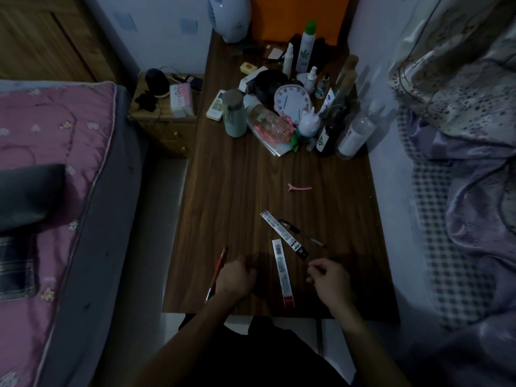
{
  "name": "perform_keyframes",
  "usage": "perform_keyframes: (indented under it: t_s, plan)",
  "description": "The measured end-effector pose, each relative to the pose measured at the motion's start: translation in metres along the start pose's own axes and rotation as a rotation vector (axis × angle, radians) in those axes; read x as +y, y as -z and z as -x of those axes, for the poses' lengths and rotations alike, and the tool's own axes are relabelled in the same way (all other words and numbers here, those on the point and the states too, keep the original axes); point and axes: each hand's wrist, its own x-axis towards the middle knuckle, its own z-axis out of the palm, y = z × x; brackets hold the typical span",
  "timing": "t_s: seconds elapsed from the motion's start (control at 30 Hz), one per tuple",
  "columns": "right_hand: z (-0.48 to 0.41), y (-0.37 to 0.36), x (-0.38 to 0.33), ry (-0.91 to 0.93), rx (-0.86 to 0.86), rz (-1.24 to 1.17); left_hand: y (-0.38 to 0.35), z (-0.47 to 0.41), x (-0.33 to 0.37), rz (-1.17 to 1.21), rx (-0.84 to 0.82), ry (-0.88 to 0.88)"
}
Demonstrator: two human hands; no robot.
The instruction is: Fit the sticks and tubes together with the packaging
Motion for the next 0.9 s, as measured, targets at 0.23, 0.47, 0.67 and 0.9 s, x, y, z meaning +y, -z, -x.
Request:
perform_keyframes:
  t_s: [0.23, 0.47, 0.67, 0.9]
  plan:
    - [0.015, 0.009, -0.051, 0.108, -0.06, -0.326, 0.021, 0.021, 0.011, 0.071, 0.095, -0.228]
    - [0.039, 0.022, -0.088, 0.228, -0.156, -0.501, 0.053, 0.059, 0.034, 0.157, 0.134, -0.382]
    - [0.056, 0.021, -0.104, 0.37, -0.215, -0.455, 0.07, 0.078, 0.049, 0.192, 0.199, -0.404]
    - [0.066, 0.021, -0.111, 0.421, -0.207, -0.472, 0.081, 0.086, 0.059, 0.194, 0.22, -0.451]
